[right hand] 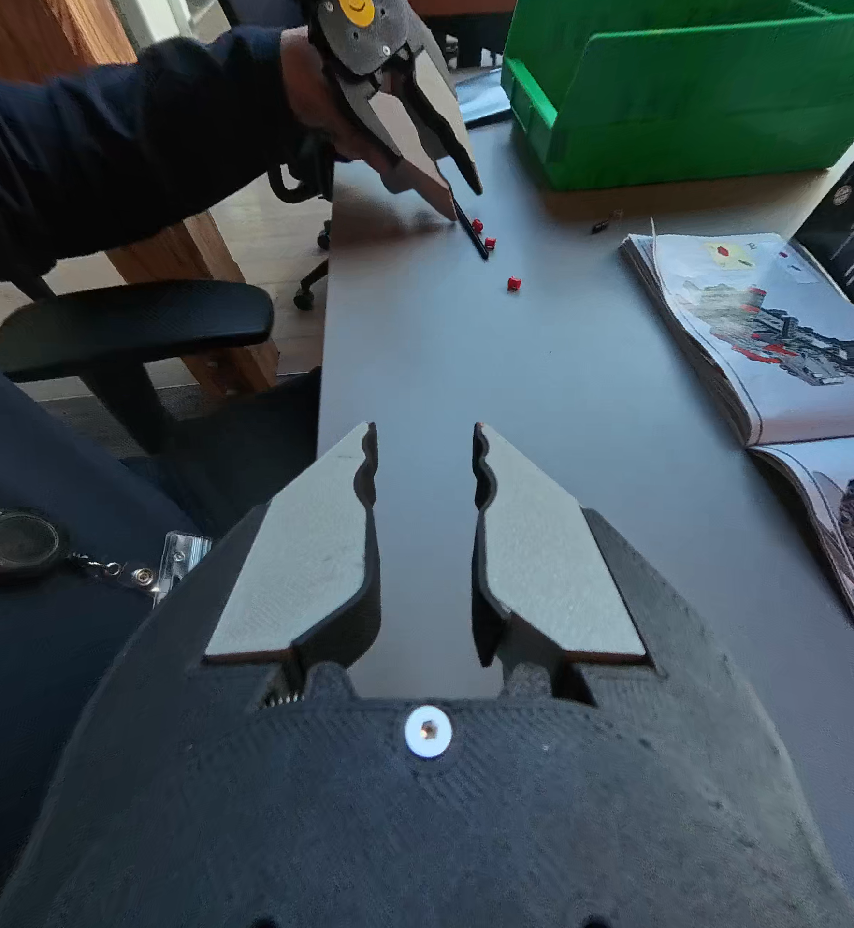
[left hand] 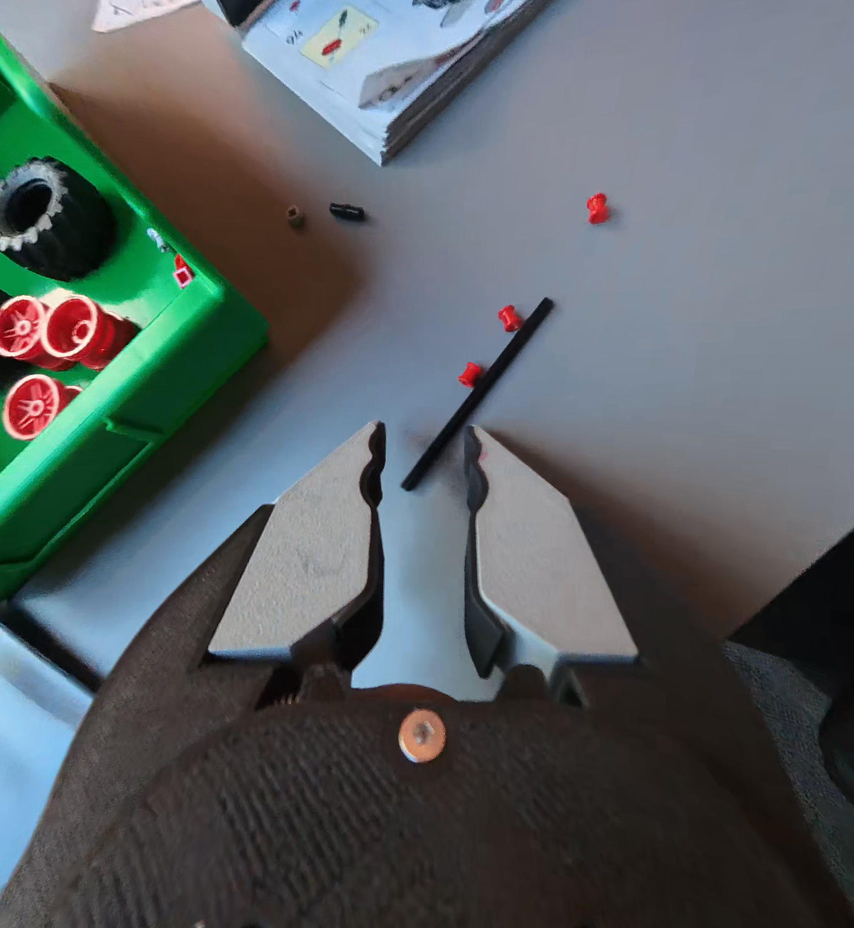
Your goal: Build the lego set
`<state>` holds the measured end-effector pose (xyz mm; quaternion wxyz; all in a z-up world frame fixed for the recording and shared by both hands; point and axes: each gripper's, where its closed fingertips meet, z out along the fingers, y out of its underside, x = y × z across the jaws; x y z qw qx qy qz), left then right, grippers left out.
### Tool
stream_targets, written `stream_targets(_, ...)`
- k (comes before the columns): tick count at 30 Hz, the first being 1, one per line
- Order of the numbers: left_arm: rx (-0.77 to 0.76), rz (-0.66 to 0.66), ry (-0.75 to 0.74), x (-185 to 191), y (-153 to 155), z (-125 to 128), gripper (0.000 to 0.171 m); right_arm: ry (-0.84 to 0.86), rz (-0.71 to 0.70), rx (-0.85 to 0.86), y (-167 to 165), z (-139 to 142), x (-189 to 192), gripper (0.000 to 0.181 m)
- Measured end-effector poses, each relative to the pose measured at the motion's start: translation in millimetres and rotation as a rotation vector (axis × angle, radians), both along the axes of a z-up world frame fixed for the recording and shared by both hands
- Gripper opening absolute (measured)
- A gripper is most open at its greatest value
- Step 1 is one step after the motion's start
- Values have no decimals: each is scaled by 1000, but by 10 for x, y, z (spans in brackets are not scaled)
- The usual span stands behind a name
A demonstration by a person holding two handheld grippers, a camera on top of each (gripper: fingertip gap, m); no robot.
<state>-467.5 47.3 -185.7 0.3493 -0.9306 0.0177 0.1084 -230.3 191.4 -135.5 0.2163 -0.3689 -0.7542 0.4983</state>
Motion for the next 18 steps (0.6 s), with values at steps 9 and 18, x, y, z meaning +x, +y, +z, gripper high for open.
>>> stream_targets(9, 318, -218, -26, 544, 510, 401, 29, 202, 35, 102, -78, 23, -190, 31)
stream_targets(18, 726, -578, -153, 1347, 909, 907, 19, 173, 43, 8, 12, 77, -368, 34)
